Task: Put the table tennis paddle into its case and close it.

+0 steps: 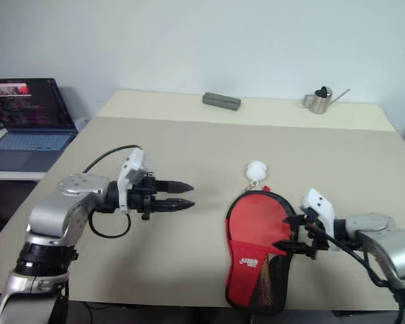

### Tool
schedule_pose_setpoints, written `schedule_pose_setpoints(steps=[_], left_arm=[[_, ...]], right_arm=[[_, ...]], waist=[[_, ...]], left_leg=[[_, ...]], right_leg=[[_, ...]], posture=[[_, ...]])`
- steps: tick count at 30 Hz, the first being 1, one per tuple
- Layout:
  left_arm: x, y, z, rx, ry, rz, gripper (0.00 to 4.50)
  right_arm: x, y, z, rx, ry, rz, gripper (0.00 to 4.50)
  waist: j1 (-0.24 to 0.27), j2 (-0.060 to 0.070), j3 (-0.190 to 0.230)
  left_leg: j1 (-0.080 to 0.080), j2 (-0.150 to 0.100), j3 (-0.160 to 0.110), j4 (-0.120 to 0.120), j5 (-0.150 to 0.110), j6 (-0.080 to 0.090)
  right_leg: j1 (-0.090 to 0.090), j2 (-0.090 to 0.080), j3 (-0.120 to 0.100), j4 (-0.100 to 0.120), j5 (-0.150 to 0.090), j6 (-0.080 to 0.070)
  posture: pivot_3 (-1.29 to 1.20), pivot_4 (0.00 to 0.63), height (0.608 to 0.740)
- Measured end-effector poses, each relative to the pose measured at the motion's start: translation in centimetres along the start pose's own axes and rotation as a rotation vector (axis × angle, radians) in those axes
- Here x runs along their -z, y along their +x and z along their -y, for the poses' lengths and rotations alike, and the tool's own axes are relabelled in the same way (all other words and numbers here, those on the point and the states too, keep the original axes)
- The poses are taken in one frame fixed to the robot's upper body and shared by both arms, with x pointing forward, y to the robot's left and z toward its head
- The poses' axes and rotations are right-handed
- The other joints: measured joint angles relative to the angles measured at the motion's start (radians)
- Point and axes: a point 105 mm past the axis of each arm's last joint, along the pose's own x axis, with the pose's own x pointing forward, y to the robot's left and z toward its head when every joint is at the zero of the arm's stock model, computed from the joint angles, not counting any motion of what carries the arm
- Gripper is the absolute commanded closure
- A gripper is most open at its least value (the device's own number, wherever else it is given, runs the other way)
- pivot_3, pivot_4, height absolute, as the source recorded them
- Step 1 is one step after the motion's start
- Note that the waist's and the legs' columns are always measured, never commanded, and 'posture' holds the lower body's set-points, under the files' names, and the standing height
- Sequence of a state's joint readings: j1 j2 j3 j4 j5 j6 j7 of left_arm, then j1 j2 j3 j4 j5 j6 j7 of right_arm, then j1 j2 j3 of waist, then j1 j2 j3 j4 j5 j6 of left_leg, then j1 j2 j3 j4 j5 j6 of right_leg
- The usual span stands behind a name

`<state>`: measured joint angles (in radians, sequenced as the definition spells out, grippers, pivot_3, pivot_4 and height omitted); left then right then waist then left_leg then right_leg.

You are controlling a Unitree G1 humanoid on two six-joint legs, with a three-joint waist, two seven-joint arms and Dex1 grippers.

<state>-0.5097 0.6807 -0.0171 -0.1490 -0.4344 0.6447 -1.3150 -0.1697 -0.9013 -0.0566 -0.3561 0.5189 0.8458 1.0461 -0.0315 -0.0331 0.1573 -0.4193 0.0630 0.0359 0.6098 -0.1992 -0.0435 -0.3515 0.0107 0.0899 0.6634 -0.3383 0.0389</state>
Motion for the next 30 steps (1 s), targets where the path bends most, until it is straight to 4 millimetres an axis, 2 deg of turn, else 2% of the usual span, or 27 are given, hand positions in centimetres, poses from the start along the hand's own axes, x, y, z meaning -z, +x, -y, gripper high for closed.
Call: schedule_pose_setpoints(steps=[5,9,14,17,20,22,30], left_arm=[[0.0,1.6,0.6,0.052,0.011,0.002,2.13],[-0.3,3.9,1.0,0.125,0.023,0.038,2.13],[1.1,6.6,0.8,0.164,0.048,-0.003,2.13],[1.3,8.3,0.1,0.141,0.08,-0.016,1.57],[1.9,9.1,-0.3,0.118,0.135,-0.054,0.55],[2.1,9.9,-0.2,0.121,0.15,-0.05,0.07],[1.7,13.0,0.7,0.159,0.209,-0.035,0.07]], right_arm=[[-1.6,-1.9,0.7,0.042,-0.003,0.052,0.0],[-3.2,-2.7,1.1,0.061,-0.017,0.101,0.0],[-3.0,-3.4,1.9,0.088,0.006,0.091,0.0],[-3.2,-4.1,2.1,0.109,-0.008,0.081,0.0],[-2.6,-4.8,2.1,0.113,-0.002,0.048,0.0],[-2.2,-4.9,2.0,0.113,0.006,0.033,0.0],[-1.9,-5.4,1.8,0.114,0.015,0.033,0.0]], waist=[[0.001,0.0,0.002],[0.002,0.0,0.002],[0.002,0.001,0.003],[0.003,0.002,0.004],[0.001,0.002,0.004],[0.002,0.002,0.004],[0.002,0.003,0.004]], left_leg=[[0.0,0.0,0.0,0.0,0.0,0.0],[0.0,-0.001,0.0,0.0,0.0,0.0],[-0.001,-0.002,0.0,0.001,0.0,0.0],[-0.001,-0.002,0.0,0.002,0.0,0.0],[-0.001,-0.001,0.0,0.002,0.0,0.0],[-0.001,-0.001,0.0,0.002,0.0,0.0],[-0.001,-0.002,0.0,0.004,0.0,0.0]], right_leg=[[0.0,0.0,0.0,0.0,0.0,0.0],[0.0,0.001,0.0,0.0,0.0,0.0],[0.0,0.002,0.001,0.0,0.0,0.0],[0.0,0.002,0.0,0.0,0.0,0.0],[0.0,0.003,0.001,0.0,0.0,0.0],[0.0,0.003,0.002,0.0,0.0,0.0],[0.0,0.003,0.001,0.001,0.0,0.0]], posture=[[0.0,0.15,0.74],[0.0,0.15,0.74],[0.0,0.15,0.74],[0.0,0.15,0.74],[0.0,0.15,0.74],[0.0,0.15,0.74],[0.0,0.15,0.74]])
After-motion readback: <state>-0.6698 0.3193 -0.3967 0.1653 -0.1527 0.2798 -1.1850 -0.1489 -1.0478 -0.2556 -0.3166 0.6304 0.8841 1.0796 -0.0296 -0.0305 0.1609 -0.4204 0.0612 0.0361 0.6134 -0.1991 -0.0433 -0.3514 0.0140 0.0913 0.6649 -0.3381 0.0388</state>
